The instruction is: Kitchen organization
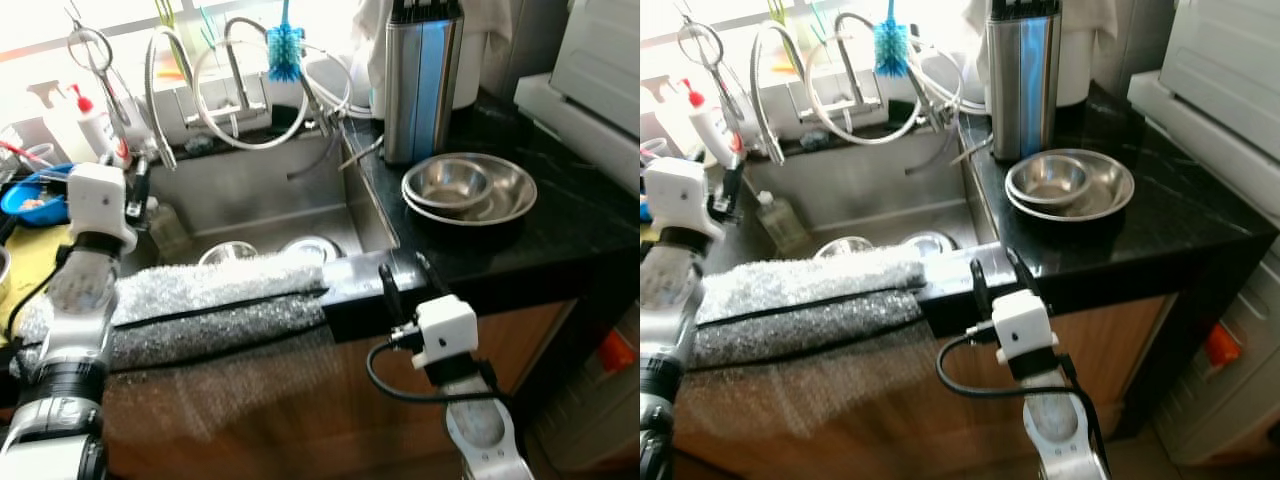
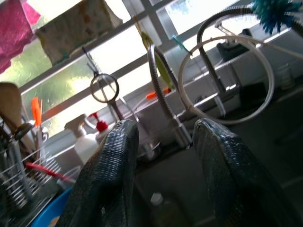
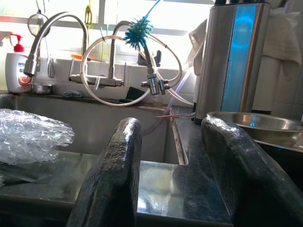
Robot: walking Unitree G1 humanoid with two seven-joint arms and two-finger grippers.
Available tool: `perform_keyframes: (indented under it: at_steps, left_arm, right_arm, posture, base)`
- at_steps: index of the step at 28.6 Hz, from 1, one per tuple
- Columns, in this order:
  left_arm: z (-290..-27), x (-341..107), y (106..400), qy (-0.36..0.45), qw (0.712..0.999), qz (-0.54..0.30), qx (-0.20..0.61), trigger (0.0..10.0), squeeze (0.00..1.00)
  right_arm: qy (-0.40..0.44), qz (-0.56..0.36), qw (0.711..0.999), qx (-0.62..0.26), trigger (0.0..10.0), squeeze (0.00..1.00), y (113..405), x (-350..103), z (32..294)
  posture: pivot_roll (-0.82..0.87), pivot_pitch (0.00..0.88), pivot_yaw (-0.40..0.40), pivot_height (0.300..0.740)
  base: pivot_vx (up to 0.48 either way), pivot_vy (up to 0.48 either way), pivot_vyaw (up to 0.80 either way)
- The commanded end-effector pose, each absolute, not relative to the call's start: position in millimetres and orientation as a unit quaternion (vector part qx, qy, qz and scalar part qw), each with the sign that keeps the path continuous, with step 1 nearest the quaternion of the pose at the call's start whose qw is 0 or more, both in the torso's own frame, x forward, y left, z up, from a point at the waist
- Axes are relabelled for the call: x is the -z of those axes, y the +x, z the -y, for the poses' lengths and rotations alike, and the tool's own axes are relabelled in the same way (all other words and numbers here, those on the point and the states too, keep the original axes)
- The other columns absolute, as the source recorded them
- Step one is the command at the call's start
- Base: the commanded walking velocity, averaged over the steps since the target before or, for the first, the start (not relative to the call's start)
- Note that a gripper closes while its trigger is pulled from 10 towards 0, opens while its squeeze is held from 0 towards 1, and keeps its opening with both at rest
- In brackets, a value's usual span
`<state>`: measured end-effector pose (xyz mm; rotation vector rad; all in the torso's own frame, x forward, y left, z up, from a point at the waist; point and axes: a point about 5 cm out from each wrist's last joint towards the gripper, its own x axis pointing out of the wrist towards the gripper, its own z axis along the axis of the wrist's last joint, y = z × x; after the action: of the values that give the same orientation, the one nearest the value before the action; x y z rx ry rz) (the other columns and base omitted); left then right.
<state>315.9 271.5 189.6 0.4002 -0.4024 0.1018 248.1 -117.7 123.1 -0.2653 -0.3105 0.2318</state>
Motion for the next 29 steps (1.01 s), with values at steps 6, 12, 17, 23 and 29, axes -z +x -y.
perform_keyframes:
  at_steps: [6,12,17,23,29]
  left_arm:
    - [-280.7,-179.6,267.7,0.194,0.961,0.180,-0.084,10.0,0.00]
    - [-271.6,-169.5,249.5,0.165,0.968,0.165,-0.092,10.0,0.00]
    - [-260.7,-161.4,238.5,0.132,0.976,0.140,-0.099,10.0,0.00]
    - [-244.0,-147.4,237.7,0.061,0.987,0.112,-0.099,10.0,0.00]
    - [-231.5,-132.8,248.4,-0.025,0.990,0.086,-0.109,10.0,0.00]
  right_arm:
    - [-0.125,0.153,0.972,-0.129,10.0,0.00,243.1,-121.5,112.6]
    - [-0.124,0.152,0.972,-0.131,10.0,0.00,242.6,-120.8,111.8]
    - [-0.124,0.152,0.972,-0.133,10.0,0.00,241.8,-120.5,111.4]
    - [-0.124,0.151,0.971,-0.135,10.0,0.00,241.9,-120.9,110.6]
    - [-0.129,0.154,0.971,-0.129,10.0,0.00,249.7,-125.2,114.0]
  posture:
    - [-0.13,0.000,0.178,0.740]
    - [-0.13,0.000,0.179,0.740]
    - [-0.13,0.000,0.179,0.740]
    - [-0.13,0.000,0.175,0.740]
    - [-0.12,0.000,0.154,0.740]
  base:
    - [0.000,0.000,0.00]
    - [0.000,0.000,0.00]
    - [0.000,0.000,0.00]
    - [0.000,0.000,0.00]
    - [0.000,0.000,0.00]
